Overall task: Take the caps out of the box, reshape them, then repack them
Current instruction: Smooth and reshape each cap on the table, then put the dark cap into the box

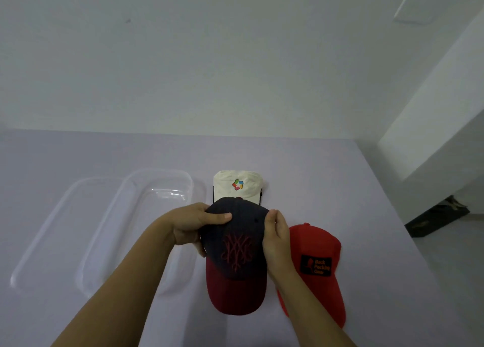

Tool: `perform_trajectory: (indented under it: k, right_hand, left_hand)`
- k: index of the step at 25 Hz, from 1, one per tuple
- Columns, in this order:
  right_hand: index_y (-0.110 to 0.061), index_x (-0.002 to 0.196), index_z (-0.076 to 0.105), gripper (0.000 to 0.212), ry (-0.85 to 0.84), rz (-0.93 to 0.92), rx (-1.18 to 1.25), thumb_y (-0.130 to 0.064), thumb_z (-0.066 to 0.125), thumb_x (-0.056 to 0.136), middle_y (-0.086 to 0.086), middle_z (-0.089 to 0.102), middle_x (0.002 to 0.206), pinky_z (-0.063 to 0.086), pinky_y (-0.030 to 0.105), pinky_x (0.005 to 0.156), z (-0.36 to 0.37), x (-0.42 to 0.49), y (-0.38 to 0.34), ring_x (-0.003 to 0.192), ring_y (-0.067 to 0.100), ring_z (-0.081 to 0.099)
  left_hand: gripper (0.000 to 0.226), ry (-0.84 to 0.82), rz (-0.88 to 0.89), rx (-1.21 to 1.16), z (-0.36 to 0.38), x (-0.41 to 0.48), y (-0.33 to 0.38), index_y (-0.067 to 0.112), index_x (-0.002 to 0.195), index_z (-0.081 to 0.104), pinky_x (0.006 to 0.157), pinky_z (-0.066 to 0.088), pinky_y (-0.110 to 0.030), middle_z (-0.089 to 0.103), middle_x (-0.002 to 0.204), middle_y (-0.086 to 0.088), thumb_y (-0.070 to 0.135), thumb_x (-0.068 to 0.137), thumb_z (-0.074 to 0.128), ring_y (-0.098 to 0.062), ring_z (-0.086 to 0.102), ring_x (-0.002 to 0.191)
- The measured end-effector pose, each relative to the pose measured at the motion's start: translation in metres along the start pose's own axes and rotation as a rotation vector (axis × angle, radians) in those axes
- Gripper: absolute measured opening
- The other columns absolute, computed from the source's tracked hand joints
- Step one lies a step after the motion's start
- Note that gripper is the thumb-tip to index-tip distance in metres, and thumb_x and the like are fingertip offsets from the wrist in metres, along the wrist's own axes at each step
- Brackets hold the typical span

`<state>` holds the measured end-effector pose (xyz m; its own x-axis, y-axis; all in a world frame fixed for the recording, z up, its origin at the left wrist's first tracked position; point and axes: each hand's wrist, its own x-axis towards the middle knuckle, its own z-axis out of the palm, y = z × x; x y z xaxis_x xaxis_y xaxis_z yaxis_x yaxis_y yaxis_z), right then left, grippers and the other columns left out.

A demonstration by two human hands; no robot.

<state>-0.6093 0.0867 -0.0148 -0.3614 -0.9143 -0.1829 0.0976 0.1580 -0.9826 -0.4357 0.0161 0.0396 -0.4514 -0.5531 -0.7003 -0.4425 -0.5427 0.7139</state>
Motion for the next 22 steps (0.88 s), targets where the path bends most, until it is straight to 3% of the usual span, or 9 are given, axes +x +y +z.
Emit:
perform_trajectory:
  k: [2, 6, 10, 13, 15, 18, 20, 22]
  right_hand:
    - [-0.016, 0.09, 0.059, 0.032, -0.025, 0.016, 0.023, -0.036, 0.034, 0.099, 0.002, 0.065, 0.097, 0.052, 0.033, 0.083, 0.013, -0.004, -0.003, 0.092, 0.016, 0.062]
    - [-0.026, 0.095, 0.061, 0.033, -0.099, 0.077, 0.028, -0.042, 0.032, 0.098, 0.0, 0.065, 0.107, 0.05, 0.032, 0.09, 0.05, -0.009, -0.007, 0.103, 0.015, 0.06]
    - [-0.016, 0.109, 0.057, 0.052, -0.137, 0.166, -0.05, -0.047, 0.017, 0.098, -0.003, 0.062, 0.105, 0.041, 0.028, 0.087, 0.093, -0.022, 0.009, 0.102, 0.013, 0.056]
    - [-0.017, 0.11, 0.051, 0.032, -0.163, 0.2, -0.293, -0.036, 0.027, 0.1, -0.003, 0.057, 0.103, 0.039, 0.025, 0.082, 0.126, -0.053, 0.03, 0.096, 0.013, 0.054]
    - [-0.014, 0.123, 0.047, 0.034, -0.203, 0.202, -0.409, -0.032, 0.03, 0.1, 0.0, 0.054, 0.121, 0.041, 0.027, 0.092, 0.143, -0.069, 0.045, 0.113, 0.021, 0.052]
    - [-0.013, 0.148, 0.015, 0.055, -0.244, 0.238, -0.549, -0.034, 0.03, 0.1, 0.004, 0.034, 0.149, 0.028, 0.031, 0.11, 0.164, -0.086, 0.058, 0.138, 0.022, 0.034]
    - [-0.02, 0.15, 0.001, 0.058, -0.218, 0.244, -0.615, -0.029, 0.03, 0.101, 0.007, 0.043, 0.144, 0.037, 0.035, 0.106, 0.171, -0.091, 0.066, 0.128, 0.024, 0.047]
    - [-0.022, 0.149, -0.006, 0.062, -0.189, 0.249, -0.656, -0.02, 0.031, 0.099, 0.005, 0.061, 0.106, 0.051, 0.033, 0.088, 0.174, -0.093, 0.068, 0.094, 0.02, 0.061]
  left_hand:
    - [0.049, 0.025, 0.029, -0.032, -0.01, -0.009, -0.003, 0.01, 0.107, 0.065, 0.084, 0.05, -0.064, 0.07, 0.106, -0.013, 0.036, 0.066, 0.072, -0.035, 0.065, 0.1]
    - [0.046, 0.068, 0.057, -0.02, -0.045, -0.038, -0.01, 0.008, 0.113, 0.065, 0.087, 0.048, -0.064, 0.068, 0.113, -0.016, 0.03, 0.074, 0.071, -0.037, 0.063, 0.106]
    - [0.029, 0.142, 0.067, 0.038, -0.096, -0.068, -0.016, 0.011, 0.108, 0.067, 0.087, 0.049, -0.063, 0.07, 0.109, -0.012, 0.026, 0.083, 0.067, -0.034, 0.065, 0.101]
    - [0.026, 0.211, 0.068, 0.039, -0.136, -0.084, -0.022, 0.012, 0.103, 0.068, 0.085, 0.05, -0.063, 0.07, 0.107, -0.011, 0.026, 0.082, 0.068, -0.033, 0.065, 0.099]
    - [0.025, 0.243, 0.08, 0.031, -0.158, -0.087, -0.027, 0.012, 0.102, 0.067, 0.085, 0.05, -0.062, 0.069, 0.106, -0.012, 0.027, 0.082, 0.069, -0.033, 0.065, 0.098]
    - [0.03, 0.252, 0.067, 0.039, -0.177, -0.076, -0.036, 0.01, 0.106, 0.065, 0.086, 0.049, -0.063, 0.068, 0.109, -0.013, 0.028, 0.082, 0.069, -0.033, 0.064, 0.098]
    - [0.034, 0.229, 0.005, 0.035, -0.179, -0.062, -0.046, 0.009, 0.109, 0.062, 0.086, 0.046, -0.066, 0.065, 0.114, -0.015, 0.029, 0.082, 0.07, -0.035, 0.061, 0.1]
    - [0.036, 0.184, -0.074, 0.027, -0.177, -0.046, -0.059, 0.008, 0.109, 0.059, 0.088, 0.042, -0.07, 0.06, 0.121, -0.018, 0.028, 0.081, 0.071, -0.04, 0.058, 0.104]
